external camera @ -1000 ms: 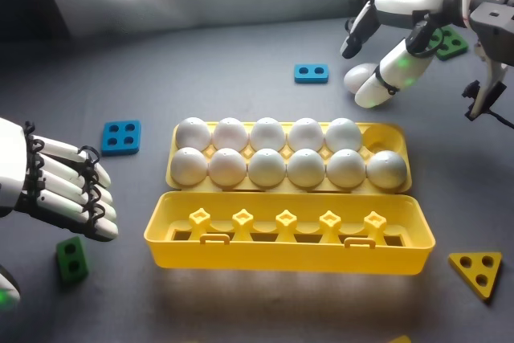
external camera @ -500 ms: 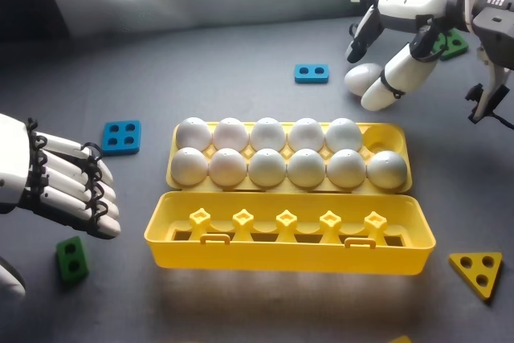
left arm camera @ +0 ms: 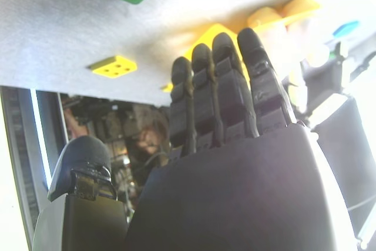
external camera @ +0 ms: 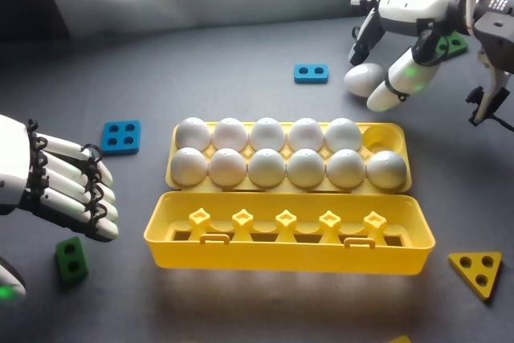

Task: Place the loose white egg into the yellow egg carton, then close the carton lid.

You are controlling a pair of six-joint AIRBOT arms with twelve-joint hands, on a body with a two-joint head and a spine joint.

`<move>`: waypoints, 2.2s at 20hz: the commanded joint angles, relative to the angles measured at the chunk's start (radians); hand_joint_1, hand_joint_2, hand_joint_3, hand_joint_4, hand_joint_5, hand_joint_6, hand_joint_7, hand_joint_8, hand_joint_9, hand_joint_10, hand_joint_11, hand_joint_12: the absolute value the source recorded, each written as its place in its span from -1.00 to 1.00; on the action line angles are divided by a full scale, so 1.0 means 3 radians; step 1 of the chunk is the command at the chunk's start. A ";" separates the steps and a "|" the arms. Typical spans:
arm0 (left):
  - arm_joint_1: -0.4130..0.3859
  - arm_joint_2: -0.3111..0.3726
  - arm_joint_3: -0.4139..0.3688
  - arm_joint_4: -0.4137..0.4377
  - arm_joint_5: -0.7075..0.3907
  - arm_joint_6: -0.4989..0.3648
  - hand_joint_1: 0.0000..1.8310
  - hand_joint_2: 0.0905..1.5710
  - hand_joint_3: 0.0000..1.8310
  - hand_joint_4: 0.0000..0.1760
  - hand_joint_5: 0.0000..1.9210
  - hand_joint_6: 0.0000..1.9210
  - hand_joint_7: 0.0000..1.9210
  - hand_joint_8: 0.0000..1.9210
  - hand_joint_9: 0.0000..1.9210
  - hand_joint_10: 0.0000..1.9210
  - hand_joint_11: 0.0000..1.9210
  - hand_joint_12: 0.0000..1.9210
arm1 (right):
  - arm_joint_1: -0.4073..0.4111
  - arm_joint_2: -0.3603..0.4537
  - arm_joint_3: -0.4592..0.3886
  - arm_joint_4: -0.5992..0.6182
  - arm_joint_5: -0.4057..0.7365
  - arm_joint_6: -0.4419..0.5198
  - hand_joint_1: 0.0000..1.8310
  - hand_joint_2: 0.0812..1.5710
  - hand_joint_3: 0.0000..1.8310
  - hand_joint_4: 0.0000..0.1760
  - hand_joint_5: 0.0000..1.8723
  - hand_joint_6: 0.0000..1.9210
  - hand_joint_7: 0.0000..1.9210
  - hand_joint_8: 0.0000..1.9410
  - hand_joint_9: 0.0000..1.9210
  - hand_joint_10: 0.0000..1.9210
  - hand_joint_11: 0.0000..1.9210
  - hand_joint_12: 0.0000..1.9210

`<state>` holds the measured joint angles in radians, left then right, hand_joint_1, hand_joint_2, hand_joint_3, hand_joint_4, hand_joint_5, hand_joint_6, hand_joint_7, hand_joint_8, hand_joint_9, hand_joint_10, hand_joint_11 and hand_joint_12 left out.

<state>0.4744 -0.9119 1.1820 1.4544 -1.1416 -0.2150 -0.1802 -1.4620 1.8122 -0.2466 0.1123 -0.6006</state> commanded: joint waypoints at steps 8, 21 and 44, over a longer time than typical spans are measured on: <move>-0.0025 0.0038 0.0004 -0.0210 -0.0150 -0.0049 -1.00 0.45 -1.00 -1.00 -0.62 -0.99 -0.61 -1.00 -0.68 -1.00 -1.00 -0.31 | -0.0004 0.0038 0.0023 0.0059 0.0328 0.0010 -0.02 -0.07 -1.00 0.01 -0.17 -1.00 -1.00 -1.00 -1.00 -1.00 -0.96 -0.97; -0.0037 0.0035 0.0019 -0.0199 -0.0139 -0.0060 -1.00 0.46 -1.00 -1.00 -0.60 -1.00 -0.59 -0.99 -0.66 -0.99 -1.00 -0.29 | -0.0010 0.0022 0.0021 0.0135 0.0325 0.0010 -0.08 -0.03 -1.00 0.16 -0.17 -1.00 -0.95 -1.00 -0.94 -1.00 -1.00 -0.78; -0.0042 0.0028 0.0014 -0.0188 -0.0122 -0.0075 -1.00 0.46 -1.00 -1.00 -0.59 -1.00 -0.56 -1.00 -0.61 -1.00 -1.00 -0.25 | -0.0026 0.0024 -0.0017 0.0153 0.0336 0.0010 0.22 0.26 -1.00 -0.16 0.29 -0.37 -0.72 -0.99 -0.88 -0.99 -1.00 -1.00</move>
<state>0.4664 -0.9138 1.1820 1.4597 -1.1358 -0.2329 -0.1902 -1.4681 1.8069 -0.2092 0.1223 -0.6006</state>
